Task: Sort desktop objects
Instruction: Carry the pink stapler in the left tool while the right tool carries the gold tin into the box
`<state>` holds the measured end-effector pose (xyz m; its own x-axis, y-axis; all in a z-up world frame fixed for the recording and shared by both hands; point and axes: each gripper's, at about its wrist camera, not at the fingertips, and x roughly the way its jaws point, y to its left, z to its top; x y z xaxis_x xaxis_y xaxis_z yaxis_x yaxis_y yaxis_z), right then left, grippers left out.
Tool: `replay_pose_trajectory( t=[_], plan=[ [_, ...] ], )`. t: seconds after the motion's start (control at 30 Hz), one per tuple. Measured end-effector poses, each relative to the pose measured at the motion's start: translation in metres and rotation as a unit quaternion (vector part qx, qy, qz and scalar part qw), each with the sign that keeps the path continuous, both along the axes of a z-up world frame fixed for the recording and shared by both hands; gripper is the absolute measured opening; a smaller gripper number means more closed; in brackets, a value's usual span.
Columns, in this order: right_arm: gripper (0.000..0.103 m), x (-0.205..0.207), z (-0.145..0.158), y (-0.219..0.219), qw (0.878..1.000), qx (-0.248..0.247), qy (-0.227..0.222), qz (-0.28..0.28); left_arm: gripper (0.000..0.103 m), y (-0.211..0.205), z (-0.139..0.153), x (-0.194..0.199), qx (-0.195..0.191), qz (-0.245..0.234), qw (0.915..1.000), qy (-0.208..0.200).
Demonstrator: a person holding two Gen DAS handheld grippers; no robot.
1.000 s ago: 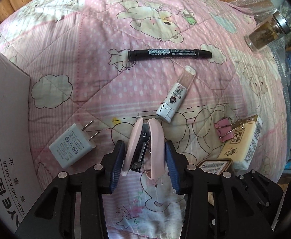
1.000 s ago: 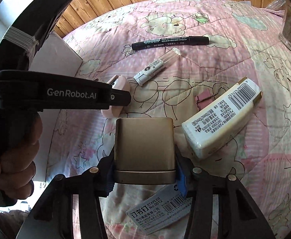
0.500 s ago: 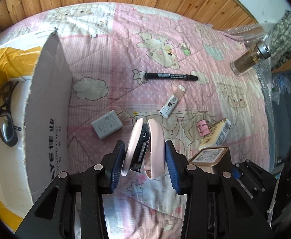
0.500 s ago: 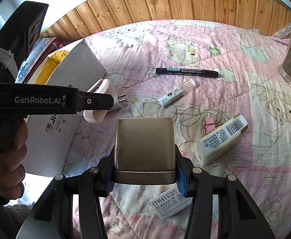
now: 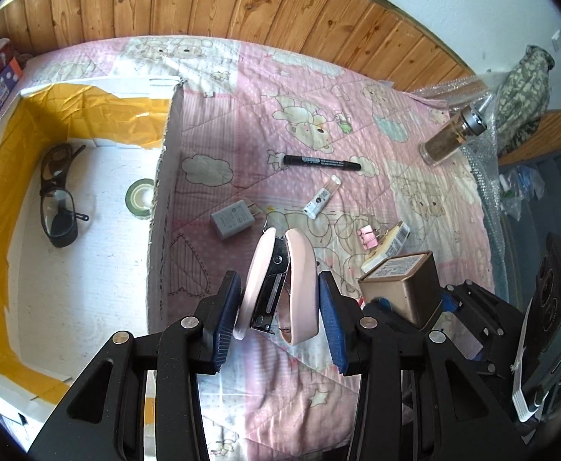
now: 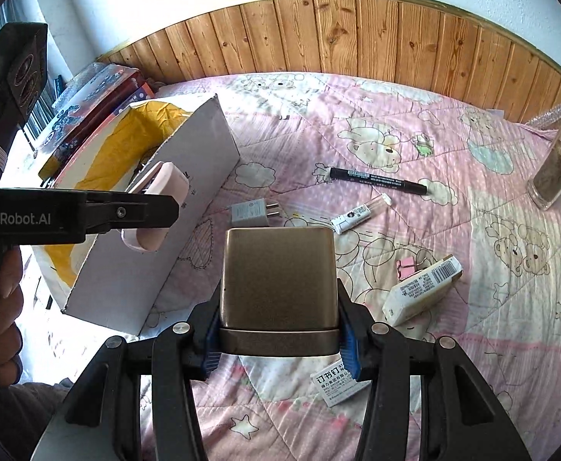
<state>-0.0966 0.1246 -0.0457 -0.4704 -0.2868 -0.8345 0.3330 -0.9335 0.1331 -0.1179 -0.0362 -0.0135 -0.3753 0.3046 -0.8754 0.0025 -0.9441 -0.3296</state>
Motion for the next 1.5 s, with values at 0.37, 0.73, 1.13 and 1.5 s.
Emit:
replay_pose_trajectory(
  t=[0.37,0.73,1.13,1.5],
  plan=[
    [0.05,0.008,0.03,-0.027,0.998,0.017,0.039,0.047,0.042,-0.029,0.022,0.032,0.004,0.033,0.9992,0.021],
    [0.05,0.0,0.052,-0.058,0.991,0.03,0.06,0.115,0.042,-0.083,0.026,0.05,0.013,0.106,0.9942,0.017],
    [0.05,-0.019,0.066,-0.103,0.979,0.041,0.072,0.185,0.042,-0.129,0.014,0.056,0.019,0.164,0.9863,-0.003],
    [0.05,-0.036,0.072,-0.15,0.966,0.038,0.072,0.244,0.042,-0.158,0.0,0.051,0.014,0.206,0.9779,-0.033]
  ],
)
